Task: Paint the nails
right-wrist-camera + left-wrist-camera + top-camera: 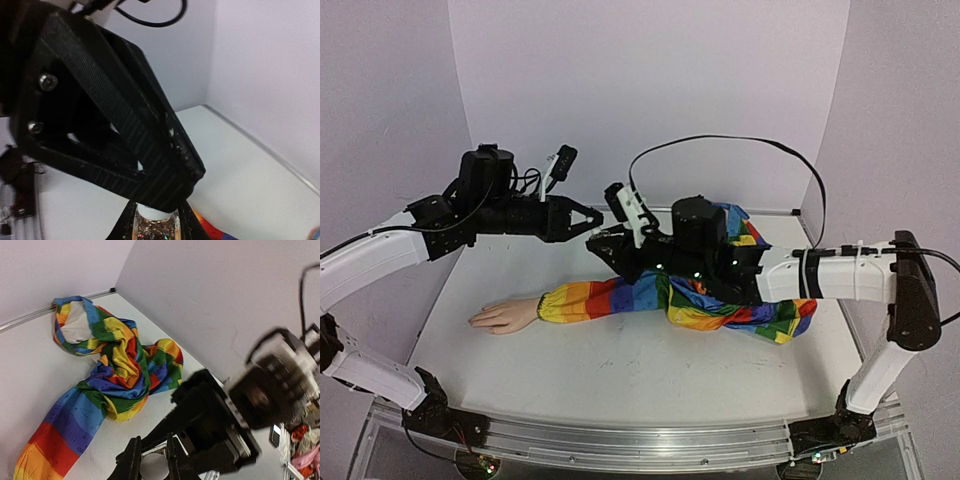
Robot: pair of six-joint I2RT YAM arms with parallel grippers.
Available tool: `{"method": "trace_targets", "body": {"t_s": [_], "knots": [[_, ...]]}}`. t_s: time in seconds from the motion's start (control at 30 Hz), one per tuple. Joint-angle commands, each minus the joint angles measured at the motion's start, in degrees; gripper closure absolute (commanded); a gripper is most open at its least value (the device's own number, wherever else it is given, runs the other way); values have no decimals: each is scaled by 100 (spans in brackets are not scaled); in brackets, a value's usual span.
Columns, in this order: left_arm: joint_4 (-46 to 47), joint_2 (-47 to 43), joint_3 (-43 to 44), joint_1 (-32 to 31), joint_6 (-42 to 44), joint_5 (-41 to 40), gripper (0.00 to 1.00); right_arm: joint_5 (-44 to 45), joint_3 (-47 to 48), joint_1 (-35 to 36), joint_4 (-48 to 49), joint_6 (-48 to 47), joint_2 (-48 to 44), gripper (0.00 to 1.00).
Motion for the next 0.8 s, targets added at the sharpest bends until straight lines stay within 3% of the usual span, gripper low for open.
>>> {"method": "trace_targets", "body": {"t_s": [0.0,0.1,0.2,0.37,0.57,0.67,0.77], "knots": [[110,149,-307,-376,988,3112,100,-5010,8,-786,2454,1509,-542,100],[182,247,-204,-383,1094,3798,100,-6359,-25,-863,3936,2795,-457,100],[196,335,-25,-394,1163,4170,100,-6645,-63,-861,5273,3976,-266,100],[121,241,123,-389,1242,3885,96,-6281,-291,-939,5345,4072,-243,100],[-325,-516,-74,-245,1394,2086,46,-5627,-937,-1266,4734,3501,-541,100],[-287,-1108,-383,-236,1404,1419,24,-4977,-932,-1288,3134,2308,-774,100],[-236,-1450,-502,-232,1237,1026,15,-4140,-803,-1281,1796,1479,-906,100]]}}
